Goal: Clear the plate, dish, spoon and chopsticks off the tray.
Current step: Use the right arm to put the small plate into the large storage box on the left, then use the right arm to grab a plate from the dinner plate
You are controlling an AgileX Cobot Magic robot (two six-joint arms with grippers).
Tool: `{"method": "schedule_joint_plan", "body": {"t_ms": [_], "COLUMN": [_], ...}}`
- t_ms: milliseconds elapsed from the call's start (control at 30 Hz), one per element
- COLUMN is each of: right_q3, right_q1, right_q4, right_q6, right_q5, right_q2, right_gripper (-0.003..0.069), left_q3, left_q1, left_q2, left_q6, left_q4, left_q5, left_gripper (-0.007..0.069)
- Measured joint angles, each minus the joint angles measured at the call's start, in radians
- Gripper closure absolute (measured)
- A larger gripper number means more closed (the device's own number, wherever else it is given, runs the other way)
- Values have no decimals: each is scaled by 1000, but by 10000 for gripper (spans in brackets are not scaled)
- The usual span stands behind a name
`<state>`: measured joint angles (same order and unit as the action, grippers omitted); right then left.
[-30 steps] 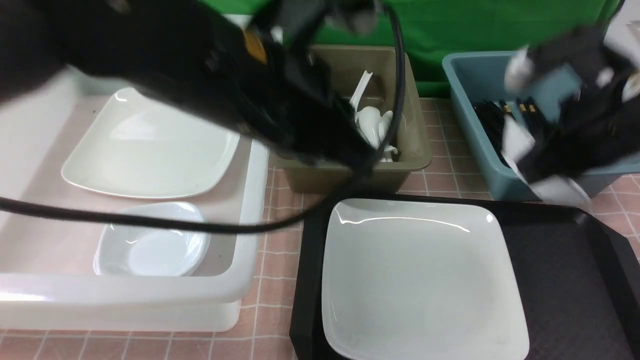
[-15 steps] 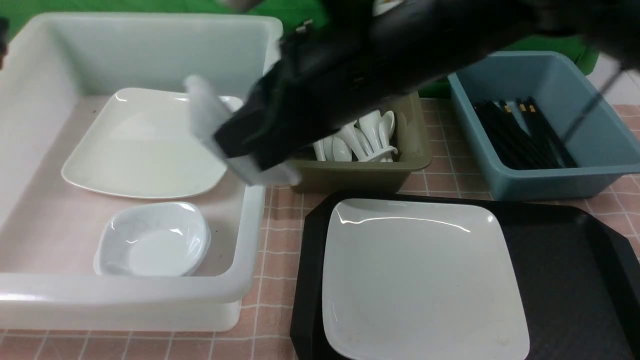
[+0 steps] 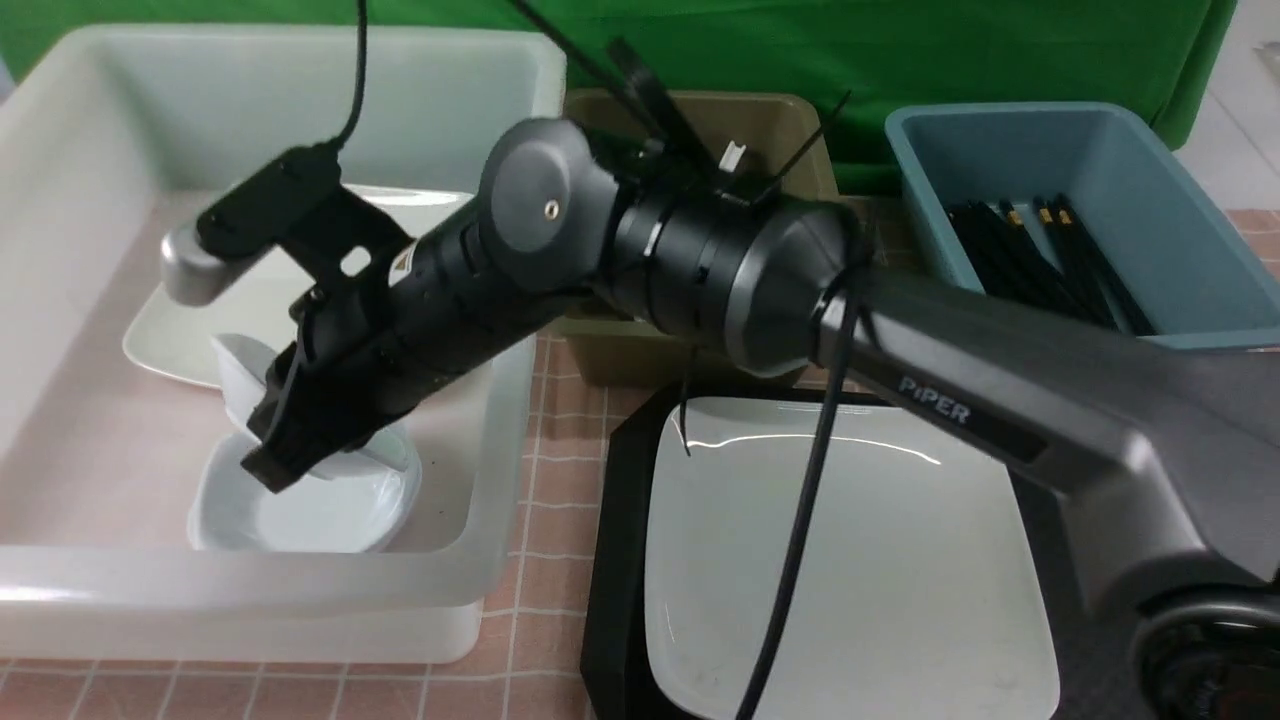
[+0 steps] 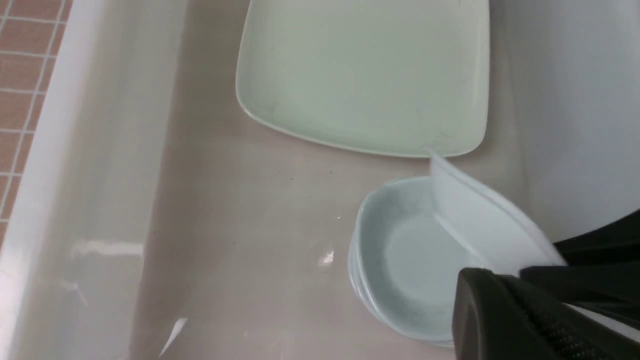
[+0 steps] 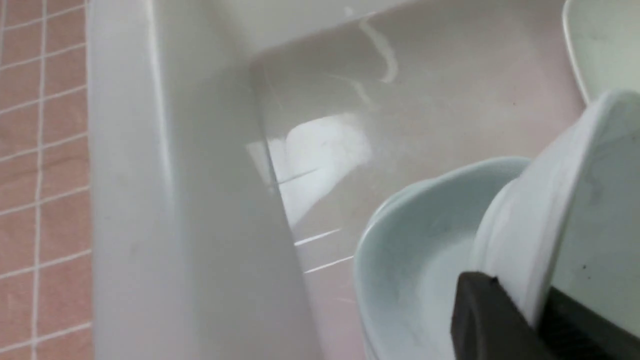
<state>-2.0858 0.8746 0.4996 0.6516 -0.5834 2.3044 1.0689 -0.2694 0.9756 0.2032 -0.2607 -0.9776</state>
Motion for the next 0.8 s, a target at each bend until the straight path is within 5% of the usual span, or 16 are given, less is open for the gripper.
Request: {"method": "schedule_joint_plan", "body": {"t_ms": [133,167,200,267,400,500,633,700,800], "right_q3": [-1,-2,-2,-2,-2,-5,-5,11,149], "right_q1": [0,0,0,0,-9,-37,-149,-197,-408], "right_q4": [-1,-1,-1,-5,-80,-223,-436,-454,-443], "right_q6": [-1,-13,-16,-72,-135,-215,-298,-316,-349], "right_q5": [11,-2,-4,-55,-216,-335,-543,-549,-548], "right_q2": [17,17,17,-2,-103,-221,-374,-411,-538], "right_gripper": [480,391,378,200,85,189,553,598,629], "left_q3": [0,0,0,0,0,0,0,0,0], "left_q1": [0,0,0,0,9,53,201,249,451], "left_q2": [-6,-8,-8,-10,-10,-10,-8,-1,47], "left_q6": [6,7,7,12,68,113,136,134,99], "left_q4": [-1,-4,-4,-20,-120,-193,-236,-239,-240], "left_q5": [0,0,0,1,2,7,10,19,71], "left_gripper": [627,627,627,627,627,627,627,627,627]}}
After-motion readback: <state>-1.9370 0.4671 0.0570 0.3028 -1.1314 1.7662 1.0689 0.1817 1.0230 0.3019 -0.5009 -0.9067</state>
